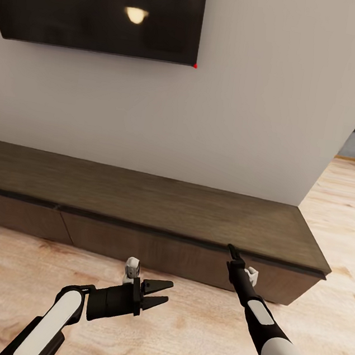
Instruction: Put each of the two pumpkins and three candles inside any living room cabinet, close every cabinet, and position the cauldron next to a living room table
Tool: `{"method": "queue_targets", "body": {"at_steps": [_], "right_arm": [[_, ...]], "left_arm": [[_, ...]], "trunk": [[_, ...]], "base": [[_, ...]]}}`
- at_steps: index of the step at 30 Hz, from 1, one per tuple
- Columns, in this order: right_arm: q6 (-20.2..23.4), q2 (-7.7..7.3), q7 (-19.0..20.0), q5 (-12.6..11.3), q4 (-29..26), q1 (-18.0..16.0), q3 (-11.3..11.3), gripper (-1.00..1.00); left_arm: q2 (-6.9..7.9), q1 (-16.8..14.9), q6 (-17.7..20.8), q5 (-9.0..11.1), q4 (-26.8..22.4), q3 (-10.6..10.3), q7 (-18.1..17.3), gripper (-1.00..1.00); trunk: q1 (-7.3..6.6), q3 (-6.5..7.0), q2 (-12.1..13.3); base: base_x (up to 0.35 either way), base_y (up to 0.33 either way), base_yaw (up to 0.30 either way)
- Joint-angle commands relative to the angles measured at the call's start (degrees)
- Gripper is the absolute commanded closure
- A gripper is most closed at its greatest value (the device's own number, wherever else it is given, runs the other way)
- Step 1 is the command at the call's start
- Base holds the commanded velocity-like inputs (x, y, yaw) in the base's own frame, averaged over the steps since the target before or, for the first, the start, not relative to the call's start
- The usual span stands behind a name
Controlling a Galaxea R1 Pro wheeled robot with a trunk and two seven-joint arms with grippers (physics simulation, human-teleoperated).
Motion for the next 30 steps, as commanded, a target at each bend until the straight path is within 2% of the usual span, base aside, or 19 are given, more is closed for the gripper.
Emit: {"method": "queue_targets", "body": {"at_steps": [1, 30], "right_arm": [[0.6, 0.00, 0.2, -0.6, 0.0, 0.0, -0.2, -1.00], [0.6, 0.08, 0.2, -0.6, 0.0, 0.0, -0.2, -1.00]], "left_arm": [[0.03, 0.0, 0.0, -0.3, 0.0, 0.0, -0.4, -1.00], [-0.14, 0.0, 0.0, -0.4, 0.1, 0.0, -0.3, -1.00]], "trunk": [[0.00, -0.04, 0.0], [0.00, -0.04, 0.0]], "base": [[0.069, 0.000, 0.000], [0.030, 0.000, 0.000]]}}
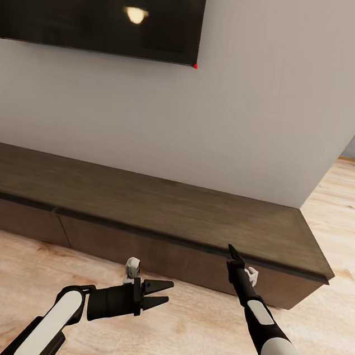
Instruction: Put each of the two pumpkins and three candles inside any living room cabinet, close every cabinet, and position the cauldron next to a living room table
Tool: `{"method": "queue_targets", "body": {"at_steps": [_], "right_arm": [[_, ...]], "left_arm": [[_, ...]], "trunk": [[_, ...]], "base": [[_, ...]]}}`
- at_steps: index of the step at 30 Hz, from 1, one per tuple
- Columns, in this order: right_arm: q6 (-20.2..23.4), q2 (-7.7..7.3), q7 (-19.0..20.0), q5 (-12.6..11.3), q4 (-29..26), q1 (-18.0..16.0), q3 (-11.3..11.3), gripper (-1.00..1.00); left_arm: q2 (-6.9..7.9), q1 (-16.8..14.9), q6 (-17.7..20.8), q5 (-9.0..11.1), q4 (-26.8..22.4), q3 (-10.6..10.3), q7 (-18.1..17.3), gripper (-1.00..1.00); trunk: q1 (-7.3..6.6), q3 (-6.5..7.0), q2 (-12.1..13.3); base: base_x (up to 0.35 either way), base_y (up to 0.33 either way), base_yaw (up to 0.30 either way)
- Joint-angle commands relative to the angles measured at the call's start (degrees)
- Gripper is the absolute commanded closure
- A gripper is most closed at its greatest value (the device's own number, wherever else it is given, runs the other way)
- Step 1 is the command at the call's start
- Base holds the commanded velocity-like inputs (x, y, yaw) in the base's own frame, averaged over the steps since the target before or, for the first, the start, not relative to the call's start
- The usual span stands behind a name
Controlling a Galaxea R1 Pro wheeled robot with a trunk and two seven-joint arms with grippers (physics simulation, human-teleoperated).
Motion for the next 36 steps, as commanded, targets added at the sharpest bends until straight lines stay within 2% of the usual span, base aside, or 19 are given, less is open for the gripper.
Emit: {"method": "queue_targets", "body": {"at_steps": [1, 16, 20, 28, 31, 36], "right_arm": [[0.6, 0.01, 0.2, -0.6, 0.0, 0.0, -0.2, -1.00], [0.6, 0.09, 0.2, -0.6, 0.0, 0.0, -0.2, -1.00], [0.6, 0.09, 0.2, -0.6, 0.0, 0.0, -0.2, -1.00], [0.5, 0.10, 0.2, -0.6, 0.0, 0.0, -0.1, -1.00], [0.6, 0.10, 0.3, -0.6, 0.0, 0.0, -0.2, -1.00], [0.5, 0.10, 0.3, -0.6, 0.0, 0.0, -0.1, -1.00]], "left_arm": [[0.03, 0.0, 0.0, -0.3, 0.0, 0.0, -0.4, -1.00], [0.01, 0.0, 0.0, -0.3, -0.1, 0.1, -0.5, -1.00], [0.03, 0.0, 0.0, -0.2, -0.1, 0.0, -0.5, -1.00], [0.02, 0.0, 0.0, -0.2, -0.1, 0.0, -0.5, -1.00], [-0.06, 0.0, 0.0, -0.2, -0.1, 0.0, -0.5, -1.00], [-0.06, 0.0, 0.0, -0.2, -0.1, 0.0, -0.5, -1.00]], "trunk": [[-0.01, -0.04, 0.0], [-0.01, -0.04, 0.0], [0.09, -0.93, -0.1], [0.09, -0.93, -0.1], [0.17, -1.59, -0.1], [0.17, -1.59, -0.1]], "base": [[0.000, 0.000, 0.000], [0.047, 0.000, 0.000], [0.000, 0.000, 0.000], [0.000, 0.000, 0.000], [0.000, 0.000, 0.000], [0.000, 0.000, 0.000]]}}
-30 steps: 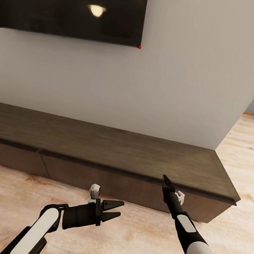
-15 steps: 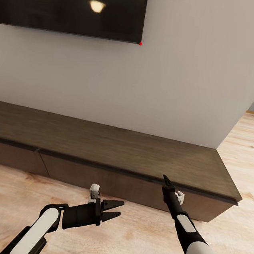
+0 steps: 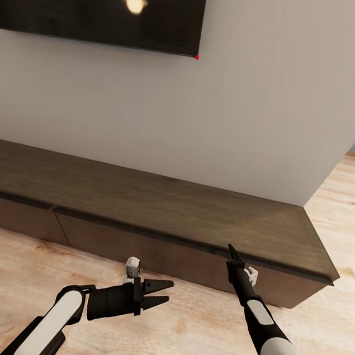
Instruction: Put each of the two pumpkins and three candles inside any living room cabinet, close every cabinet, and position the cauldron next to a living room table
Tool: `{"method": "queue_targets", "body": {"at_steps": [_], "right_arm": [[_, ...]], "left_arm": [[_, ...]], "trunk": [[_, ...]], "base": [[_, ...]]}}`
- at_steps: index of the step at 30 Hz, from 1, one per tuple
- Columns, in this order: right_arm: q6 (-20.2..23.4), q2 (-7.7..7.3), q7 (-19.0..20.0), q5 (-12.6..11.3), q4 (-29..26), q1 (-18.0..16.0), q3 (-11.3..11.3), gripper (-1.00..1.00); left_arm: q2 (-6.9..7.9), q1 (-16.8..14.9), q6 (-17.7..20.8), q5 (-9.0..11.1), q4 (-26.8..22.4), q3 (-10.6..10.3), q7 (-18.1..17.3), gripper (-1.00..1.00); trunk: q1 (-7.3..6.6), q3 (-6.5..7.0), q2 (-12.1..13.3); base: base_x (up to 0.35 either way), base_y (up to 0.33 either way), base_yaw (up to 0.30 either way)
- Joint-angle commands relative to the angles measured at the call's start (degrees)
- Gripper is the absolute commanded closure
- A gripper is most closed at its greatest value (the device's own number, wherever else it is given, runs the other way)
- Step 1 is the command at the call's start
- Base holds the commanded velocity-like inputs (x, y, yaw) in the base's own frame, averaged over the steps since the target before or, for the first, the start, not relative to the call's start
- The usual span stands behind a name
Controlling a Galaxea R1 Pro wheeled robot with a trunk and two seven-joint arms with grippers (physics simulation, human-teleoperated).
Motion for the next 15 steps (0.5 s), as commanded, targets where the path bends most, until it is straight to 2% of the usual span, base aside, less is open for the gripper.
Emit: {"method": "queue_targets", "body": {"at_steps": [1, 15], "right_arm": [[0.6, 0.01, 0.2, -0.6, 0.0, 0.0, -0.2, -1.00], [0.6, 0.01, 0.2, -0.6, 0.0, 0.0, -0.1, -1.00]], "left_arm": [[0.03, 0.0, 0.0, -0.3, 0.0, 0.0, -0.4, -1.00], [-0.05, 0.0, 0.0, -0.4, 0.0, -0.1, -0.4, -1.00]], "trunk": [[-0.01, -0.04, 0.0], [-0.01, -0.04, 0.0]], "base": [[0.000, 0.000, 0.000], [0.000, 0.000, 0.000]]}}
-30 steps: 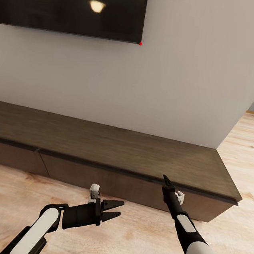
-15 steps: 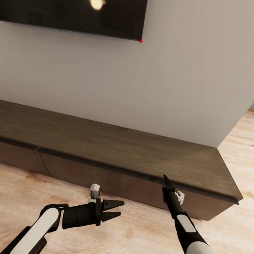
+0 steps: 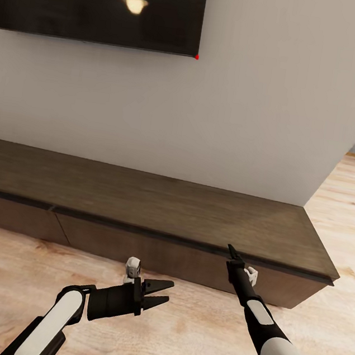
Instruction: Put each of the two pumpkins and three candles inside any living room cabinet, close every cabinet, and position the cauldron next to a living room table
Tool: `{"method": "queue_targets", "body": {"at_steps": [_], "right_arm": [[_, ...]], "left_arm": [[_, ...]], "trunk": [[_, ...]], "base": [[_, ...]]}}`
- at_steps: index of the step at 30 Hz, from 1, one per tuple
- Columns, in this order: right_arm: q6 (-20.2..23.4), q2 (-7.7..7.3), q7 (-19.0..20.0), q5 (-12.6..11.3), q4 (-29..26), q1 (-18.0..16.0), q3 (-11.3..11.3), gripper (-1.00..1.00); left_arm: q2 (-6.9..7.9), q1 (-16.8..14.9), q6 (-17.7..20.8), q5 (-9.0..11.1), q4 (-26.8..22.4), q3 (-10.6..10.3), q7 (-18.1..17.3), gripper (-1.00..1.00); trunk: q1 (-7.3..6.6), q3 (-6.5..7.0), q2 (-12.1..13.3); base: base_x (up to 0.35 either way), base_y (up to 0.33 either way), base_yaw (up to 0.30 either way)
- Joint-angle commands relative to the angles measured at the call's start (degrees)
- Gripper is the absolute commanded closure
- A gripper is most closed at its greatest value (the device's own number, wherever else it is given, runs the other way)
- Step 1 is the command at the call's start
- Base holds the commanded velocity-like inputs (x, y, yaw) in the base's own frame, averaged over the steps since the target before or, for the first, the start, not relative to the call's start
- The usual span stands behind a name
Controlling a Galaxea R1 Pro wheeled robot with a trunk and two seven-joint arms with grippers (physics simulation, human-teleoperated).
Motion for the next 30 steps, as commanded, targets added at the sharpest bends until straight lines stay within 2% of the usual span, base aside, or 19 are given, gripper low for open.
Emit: {"method": "queue_targets", "body": {"at_steps": [1, 30], "right_arm": [[0.6, 0.01, 0.2, -0.6, 0.0, 0.0, -0.2, -1.00], [0.6, -0.05, 0.2, -0.6, 0.0, 0.0, -0.2, -1.00]], "left_arm": [[0.06, 0.0, 0.0, -0.3, 0.0, 0.0, -0.4, -1.00], [0.04, 0.0, 0.0, -0.4, -0.1, 0.0, -0.4, -1.00]], "trunk": [[-0.01, -0.04, 0.0], [-0.01, -0.04, 0.0]], "base": [[0.000, 0.000, 0.000], [-0.002, 0.000, 0.000]]}}
